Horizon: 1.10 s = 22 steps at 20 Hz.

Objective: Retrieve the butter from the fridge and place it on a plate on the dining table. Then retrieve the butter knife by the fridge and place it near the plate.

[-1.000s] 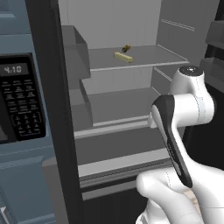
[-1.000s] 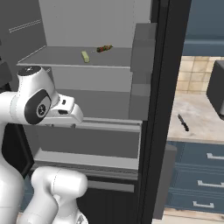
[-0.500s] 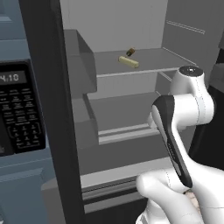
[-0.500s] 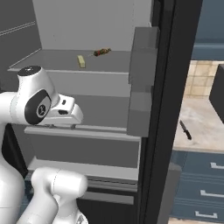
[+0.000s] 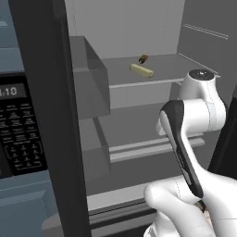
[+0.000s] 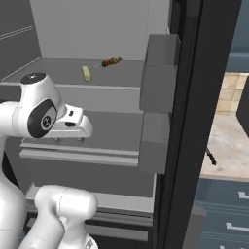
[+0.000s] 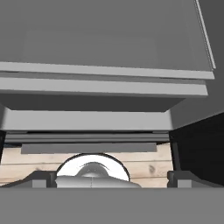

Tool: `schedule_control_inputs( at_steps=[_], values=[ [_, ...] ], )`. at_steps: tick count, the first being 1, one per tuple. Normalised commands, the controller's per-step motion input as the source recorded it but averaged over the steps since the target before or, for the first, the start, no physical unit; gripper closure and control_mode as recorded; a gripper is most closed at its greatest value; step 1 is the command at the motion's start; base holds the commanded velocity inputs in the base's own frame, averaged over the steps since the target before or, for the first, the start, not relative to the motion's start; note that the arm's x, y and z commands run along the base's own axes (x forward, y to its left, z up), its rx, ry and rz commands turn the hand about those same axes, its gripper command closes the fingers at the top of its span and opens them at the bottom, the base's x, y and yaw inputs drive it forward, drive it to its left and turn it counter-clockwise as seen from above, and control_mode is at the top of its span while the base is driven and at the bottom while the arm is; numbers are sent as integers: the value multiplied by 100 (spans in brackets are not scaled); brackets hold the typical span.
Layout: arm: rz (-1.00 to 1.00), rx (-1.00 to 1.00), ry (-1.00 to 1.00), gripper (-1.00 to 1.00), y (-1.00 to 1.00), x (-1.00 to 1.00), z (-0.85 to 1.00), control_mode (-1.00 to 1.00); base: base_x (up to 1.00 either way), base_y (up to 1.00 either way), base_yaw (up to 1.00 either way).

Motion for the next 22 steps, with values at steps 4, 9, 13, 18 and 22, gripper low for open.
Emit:
schedule_control_inputs(
  at_steps=[4,9,13,18,22],
  values=[
    [0,0,0,-100,0,0,0,100,36,0,0],
    [0,0,0,-100,0,0,0,100,25,0,0],
    [0,0,0,-100,0,1,0,-100,8,0,0],
    [0,0,0,-100,0,1,0,-100,0,0,0],
    [0,0,0,-100,0,1,0,-100,0,0,0]
  ],
)
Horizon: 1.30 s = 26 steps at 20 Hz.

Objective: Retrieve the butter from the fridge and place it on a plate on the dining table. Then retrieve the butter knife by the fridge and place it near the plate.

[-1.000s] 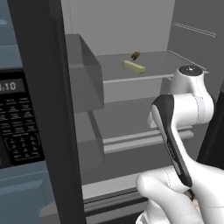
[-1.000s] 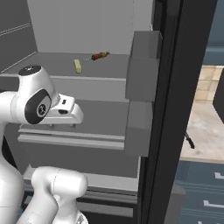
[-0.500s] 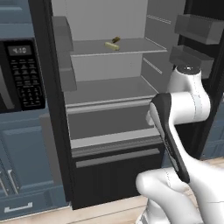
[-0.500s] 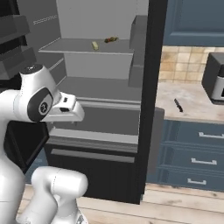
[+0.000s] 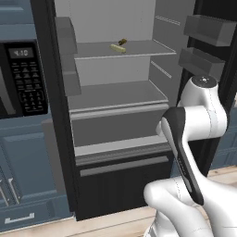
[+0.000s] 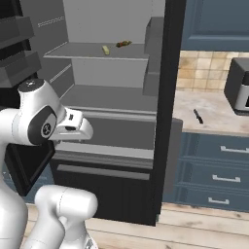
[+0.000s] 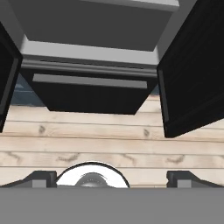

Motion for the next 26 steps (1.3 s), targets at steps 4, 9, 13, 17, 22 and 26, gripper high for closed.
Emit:
schedule_control_inputs(
  at_steps=[4,9,13,17,22,26],
  values=[
    [0,0,0,-100,0,0,0,-100,0,0,0],
    [0,0,0,-100,0,0,0,-100,0,0,0],
    [0,0,0,-100,0,0,0,-100,0,0,0],
    [0,0,0,-100,0,0,0,-100,0,0,0],
    [0,0,0,-100,0,0,0,-100,0,0,0],
    [0,0,0,-100,0,0,0,100,0,0,0]
  ],
)
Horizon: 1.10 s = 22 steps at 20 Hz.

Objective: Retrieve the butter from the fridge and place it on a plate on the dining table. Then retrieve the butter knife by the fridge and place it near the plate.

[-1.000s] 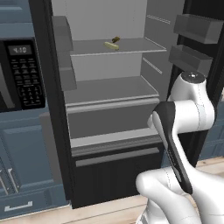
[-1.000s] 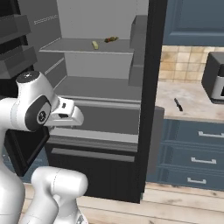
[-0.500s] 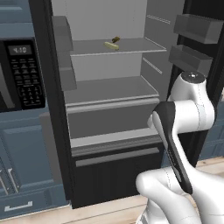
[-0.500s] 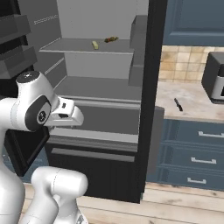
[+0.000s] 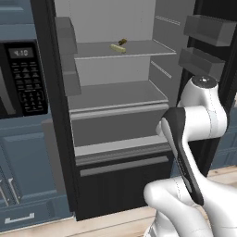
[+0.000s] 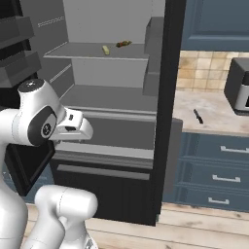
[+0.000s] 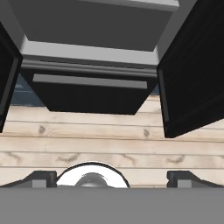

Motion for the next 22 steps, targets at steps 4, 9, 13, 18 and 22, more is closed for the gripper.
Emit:
schedule_control_inputs(
  at_steps=[4,9,13,18,22],
  values=[
    [0,0,0,-100,0,0,0,100,0,0,0],
    [0,0,0,-100,0,0,0,100,0,0,0],
    [0,0,-1,-100,0,5,0,-100,0,0,0],
    [0,0,-3,-100,0,26,0,-100,0,0,0],
    [0,0,0,-100,0,45,0,-100,0,0,0]
  ],
)
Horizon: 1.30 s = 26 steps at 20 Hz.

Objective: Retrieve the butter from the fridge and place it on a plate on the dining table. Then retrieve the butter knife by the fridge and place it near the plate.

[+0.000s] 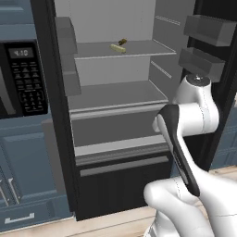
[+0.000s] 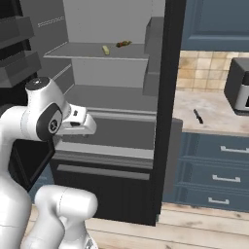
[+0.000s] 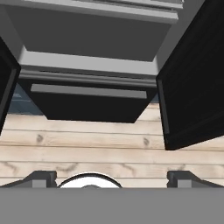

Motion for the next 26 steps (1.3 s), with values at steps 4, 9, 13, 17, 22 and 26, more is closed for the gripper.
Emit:
schedule_control_inputs(
  at_steps=[4,9,13,17,22,26],
  values=[
    [0,0,0,-100,0,54,0,-100,0,0,0],
    [0,0,0,-100,0,29,0,-100,0,0,0],
    [-2,0,0,-100,0,-5,0,-100,0,0,0],
    [0,0,0,-100,0,0,0,100,0,0,-1],
    [0,0,0,-100,0,0,0,100,14,0,0],
    [0,0,0,-100,0,0,0,100,49,0,0]
  ],
)
